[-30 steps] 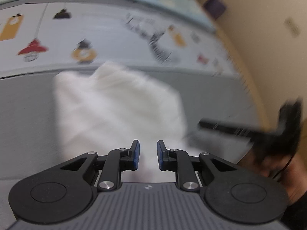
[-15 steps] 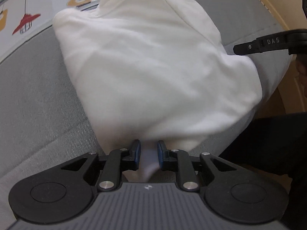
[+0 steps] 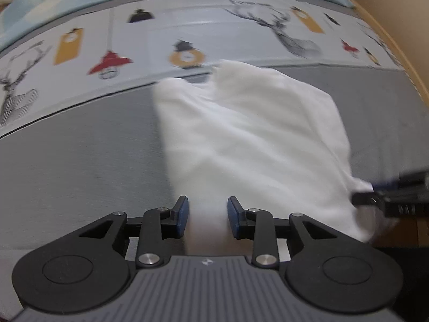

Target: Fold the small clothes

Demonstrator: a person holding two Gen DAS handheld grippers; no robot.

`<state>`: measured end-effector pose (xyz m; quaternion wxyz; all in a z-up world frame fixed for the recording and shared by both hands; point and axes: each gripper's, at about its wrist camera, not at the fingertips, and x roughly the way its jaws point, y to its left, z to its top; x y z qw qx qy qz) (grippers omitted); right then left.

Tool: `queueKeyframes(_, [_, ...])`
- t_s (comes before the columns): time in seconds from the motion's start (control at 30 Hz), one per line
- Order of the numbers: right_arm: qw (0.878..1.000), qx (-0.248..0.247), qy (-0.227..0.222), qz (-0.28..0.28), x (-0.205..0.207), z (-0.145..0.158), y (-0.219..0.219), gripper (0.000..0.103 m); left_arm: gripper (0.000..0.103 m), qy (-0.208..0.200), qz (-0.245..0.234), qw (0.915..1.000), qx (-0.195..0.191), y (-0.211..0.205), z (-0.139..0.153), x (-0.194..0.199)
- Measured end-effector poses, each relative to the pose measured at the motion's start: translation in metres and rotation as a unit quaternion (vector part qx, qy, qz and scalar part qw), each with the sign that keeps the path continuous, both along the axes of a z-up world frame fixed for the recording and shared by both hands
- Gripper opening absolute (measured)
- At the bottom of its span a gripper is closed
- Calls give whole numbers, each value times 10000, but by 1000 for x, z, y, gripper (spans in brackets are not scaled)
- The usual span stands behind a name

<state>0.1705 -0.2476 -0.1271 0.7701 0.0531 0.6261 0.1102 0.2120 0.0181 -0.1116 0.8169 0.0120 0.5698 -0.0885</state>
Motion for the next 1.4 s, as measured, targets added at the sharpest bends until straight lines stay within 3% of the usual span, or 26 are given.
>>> queueKeyframes(0.03, [9999, 5, 50, 120, -2, -3, 2, 17, 41, -6, 84, 10000, -4, 2, 1, 4])
queueKeyframes(0.1, [9999, 42, 35, 155, -5, -2, 1, 15, 44, -22, 186, 9998, -52, 6, 5, 6])
queueKeyframes(0.17, [9999, 26, 61, 109, -6, -4, 0, 17, 57, -18, 261, 9996, -111, 10, 8, 3])
queueKeyframes(0.3, [9995, 154, -84, -253, 0, 2, -7, 31, 68, 7, 510, 9982, -324, 19, 4, 2])
queueKeyframes(0.37, [9963, 242, -575, -595, 5, 17, -16, 53, 78, -9, 730, 9960, -516, 25, 1, 5])
queueKeyframes(0.47, [9836, 386, -1166, -1323, 11, 30, -31, 76, 80, -10, 1062, 9909, -823, 35, -6, 8])
queueKeyframes(0.57, [9817, 476, -1025, -1531, 19, 19, -36, 77, 81, 264, 1351, 9848, -1063, 43, -25, 13])
queueKeyframes(0.7, [9895, 347, -734, -1192, 32, -4, -19, 77, 81, 463, 1426, 9792, -1369, 46, -43, 20])
queueKeyframes(0.8, [9910, 290, -701, -1107, 38, -21, -11, 78, 81, 469, 1320, 9794, -1454, 43, -48, 28])
queueKeyframes(0.9, [9872, 417, -555, -1435, 44, -30, -19, 80, 81, 497, 1233, 9800, -1477, 40, -53, 36])
queueKeyframes(1.0, [9844, 571, -541, -1575, 54, -33, -21, 68, 76, 417, 1126, 9810, -1521, 37, -54, 45])
queueKeyframes(1.07, [9848, 660, -609, -1487, 61, -34, -17, 33, 69, 407, 1100, 9817, -1497, 36, -55, 49])
queueKeyframes(1.1, [9846, 752, -638, -1445, 64, -33, -15, 25, 67, 394, 1114, 9822, -1459, 35, -55, 51])
queueKeyframes(1.17, [9842, 845, -714, -1379, 71, -31, -11, 11, 52, 306, 1123, 9829, -1428, 33, -52, 55])
queueKeyframes(1.27, [9827, 862, -847, -1402, 77, -28, -10, 9, 35, 20, 1077, 9833, -1468, 30, -39, 58])
queueKeyframes(1.4, [9714, 1085, -1319, -1651, 84, -14, -11, 8, 34, -559, 997, 9859, -1219, 27, -17, 61])
